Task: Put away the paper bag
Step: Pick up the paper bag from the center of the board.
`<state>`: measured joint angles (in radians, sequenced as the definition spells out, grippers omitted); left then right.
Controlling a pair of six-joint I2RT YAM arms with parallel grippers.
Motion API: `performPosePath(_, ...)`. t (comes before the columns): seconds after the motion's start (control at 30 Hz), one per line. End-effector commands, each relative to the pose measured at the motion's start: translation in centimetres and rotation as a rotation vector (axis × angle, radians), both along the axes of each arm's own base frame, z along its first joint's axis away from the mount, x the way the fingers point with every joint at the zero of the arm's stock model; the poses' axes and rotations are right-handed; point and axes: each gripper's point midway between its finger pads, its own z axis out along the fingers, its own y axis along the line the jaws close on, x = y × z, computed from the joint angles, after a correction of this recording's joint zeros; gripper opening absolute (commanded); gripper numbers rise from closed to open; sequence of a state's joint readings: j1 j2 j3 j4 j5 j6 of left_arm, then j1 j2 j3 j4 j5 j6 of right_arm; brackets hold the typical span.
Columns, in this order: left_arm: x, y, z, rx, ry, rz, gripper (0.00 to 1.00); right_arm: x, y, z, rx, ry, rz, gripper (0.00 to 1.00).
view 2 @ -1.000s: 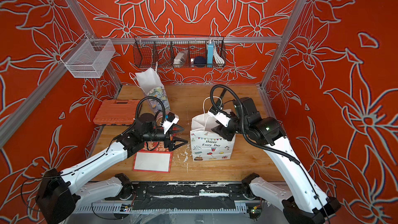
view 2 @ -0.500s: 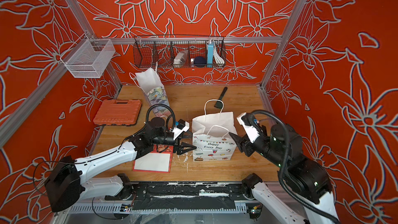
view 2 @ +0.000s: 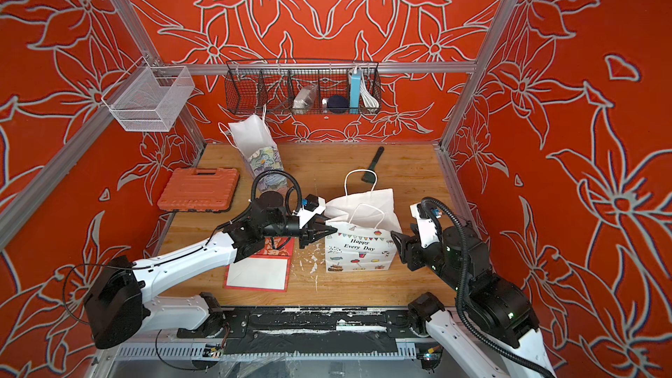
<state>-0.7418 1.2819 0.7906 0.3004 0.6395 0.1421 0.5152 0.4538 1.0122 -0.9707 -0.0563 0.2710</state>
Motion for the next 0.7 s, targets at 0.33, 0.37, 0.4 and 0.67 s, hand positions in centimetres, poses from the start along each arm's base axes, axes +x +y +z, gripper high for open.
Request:
performPosePath(0.33, 1.8, 4.0, 0.0, 0.065, -0.043, 0.027, 0.00, 1.2, 2.3, -5.1, 0.232, 0.004, -0.007, 0.70)
performPosePath(0.37, 1.8, 4.3, -0.1, 0.071, -0.041, 0.022, 0.00, 1.7, 2.5, -5.8, 0.244, 0.008, -0.013, 0.71)
performPosePath(0.4, 1.9, 4.7, -0.2, 0.079, -0.038, 0.017, 0.00, 2.2, 2.9, -6.6, 0.260, 0.010, -0.014, 0.72)
performPosePath(0.67, 2.6, 6.0, -0.1, 0.082, 0.012, -0.013, 0.00, 5.1, 7.0, -10.4, 0.268, 0.013, 0.123, 0.73)
